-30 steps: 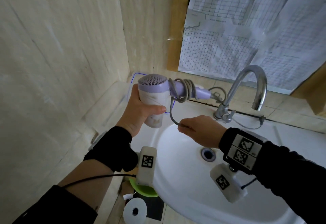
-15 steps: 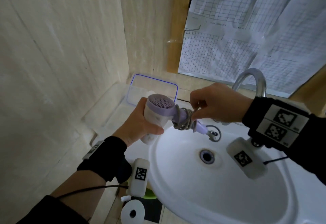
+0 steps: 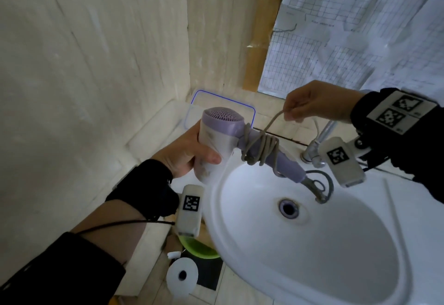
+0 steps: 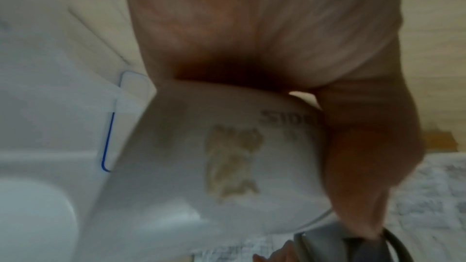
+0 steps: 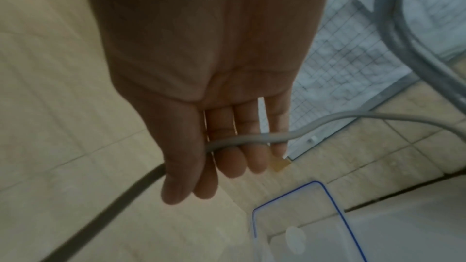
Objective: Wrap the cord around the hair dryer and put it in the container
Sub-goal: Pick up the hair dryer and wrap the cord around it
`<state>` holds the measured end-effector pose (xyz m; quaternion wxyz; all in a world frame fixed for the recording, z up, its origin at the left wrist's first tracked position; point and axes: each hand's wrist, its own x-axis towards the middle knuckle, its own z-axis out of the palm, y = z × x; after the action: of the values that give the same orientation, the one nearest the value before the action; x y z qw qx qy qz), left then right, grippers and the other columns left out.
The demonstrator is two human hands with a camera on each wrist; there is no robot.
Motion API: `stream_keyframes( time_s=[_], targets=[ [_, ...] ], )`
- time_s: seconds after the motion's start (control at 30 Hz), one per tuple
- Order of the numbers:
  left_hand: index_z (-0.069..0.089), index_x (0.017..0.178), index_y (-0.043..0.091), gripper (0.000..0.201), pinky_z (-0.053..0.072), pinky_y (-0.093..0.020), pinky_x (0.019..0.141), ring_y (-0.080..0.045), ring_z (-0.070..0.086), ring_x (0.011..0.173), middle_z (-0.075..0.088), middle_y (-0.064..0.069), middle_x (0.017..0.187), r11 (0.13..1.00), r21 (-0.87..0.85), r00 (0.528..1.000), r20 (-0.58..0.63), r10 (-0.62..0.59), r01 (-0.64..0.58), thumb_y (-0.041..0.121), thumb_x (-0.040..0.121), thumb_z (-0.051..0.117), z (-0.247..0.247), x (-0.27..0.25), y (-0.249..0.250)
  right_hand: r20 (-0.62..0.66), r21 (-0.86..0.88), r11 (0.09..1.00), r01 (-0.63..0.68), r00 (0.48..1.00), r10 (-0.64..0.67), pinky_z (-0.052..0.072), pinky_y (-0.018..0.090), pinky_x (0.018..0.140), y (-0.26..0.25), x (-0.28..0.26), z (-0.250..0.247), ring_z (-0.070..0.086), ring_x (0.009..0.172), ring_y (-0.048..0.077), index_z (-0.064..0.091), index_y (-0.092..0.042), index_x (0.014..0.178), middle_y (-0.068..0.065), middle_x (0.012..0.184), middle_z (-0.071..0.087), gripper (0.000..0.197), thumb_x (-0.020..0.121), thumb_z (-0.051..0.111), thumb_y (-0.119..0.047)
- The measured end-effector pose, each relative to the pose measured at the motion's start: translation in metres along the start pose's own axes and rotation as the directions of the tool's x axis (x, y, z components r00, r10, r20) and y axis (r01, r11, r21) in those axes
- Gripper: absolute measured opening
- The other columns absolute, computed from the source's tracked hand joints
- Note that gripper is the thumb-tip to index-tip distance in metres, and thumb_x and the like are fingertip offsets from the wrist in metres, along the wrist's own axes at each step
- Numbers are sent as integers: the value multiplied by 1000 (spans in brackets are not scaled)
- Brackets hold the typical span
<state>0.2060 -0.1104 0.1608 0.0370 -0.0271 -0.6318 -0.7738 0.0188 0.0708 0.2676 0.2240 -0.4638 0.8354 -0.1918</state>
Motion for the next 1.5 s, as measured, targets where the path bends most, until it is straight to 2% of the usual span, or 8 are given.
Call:
stream_keyframes(
  time_s=[0.17,0.3,0.4,0.5,0.77,0.93,1.07,1.5],
  targets=[
    [71,98,16,55,56,-36,76,-17,69,77,73,-2,81,983,-184,998,-62,-33,21,5,45,61,-4,-2,-3,-96,174,983,-65,992,83,44,38,101,24,1,5,64,81,17,70,-22,69,10,79,70,17,84,63,-21],
    [76,93,19,58,56,-42,80,-21,71,79,74,-5,83,945,-326,998,-53,19,-35,6,37,71,7,5,-1,-200,342,933,-109,962,186,51,20,78,29,10,29,60,69,7,65,-12,79,8,76,62,15,90,55,-14],
    [67,100,10,68,58,-42,76,-24,72,80,73,-9,83,926,-374,996,-89,18,-50,10,33,78,18,12,-2,-137,398,905,-149,966,219,48,42,81,25,21,64,52,83,21,57,-20,71,10,78,58,28,94,45,-11],
    [70,96,11,47,59,-38,72,-22,72,76,73,-8,79,902,-421,987,-159,28,-93,9,50,60,23,18,-3,-166,429,899,-90,970,176,44,36,66,19,28,97,48,61,23,62,-22,67,13,61,53,28,93,50,-20],
    [58,114,9,62,52,-33,75,-21,62,82,67,-7,88,969,-191,913,-402,66,-155,9,53,68,-2,20,-8,-95,-60,995,-81,993,75,36,26,73,1,13,124,49,78,18,70,-13,95,0,72,55,32,93,46,-34],
    [51,123,2,82,52,-34,74,-22,60,89,63,-14,101,994,-71,864,-502,38,-85,7,45,74,-16,15,-18,-35,-192,981,-32,999,25,35,28,71,-7,-5,119,45,74,21,51,-21,74,-5,58,44,25,93,45,-37],
    [45,127,4,92,51,-40,73,-26,58,90,60,-18,105,1000,-1,844,-536,-21,25,12,41,79,-22,14,-28,-23,-242,970,9,1000,-15,34,26,69,-14,-12,108,45,74,18,65,-9,86,-3,65,46,28,91,49,-32],
    [45,122,11,89,52,-43,79,-25,59,96,61,-17,114,979,127,920,-380,-101,160,17,38,76,-10,7,-34,119,-247,969,-9,992,40,35,17,53,-30,0,46,48,45,0,68,-18,75,-6,53,51,6,72,72,-21]
  ],
)
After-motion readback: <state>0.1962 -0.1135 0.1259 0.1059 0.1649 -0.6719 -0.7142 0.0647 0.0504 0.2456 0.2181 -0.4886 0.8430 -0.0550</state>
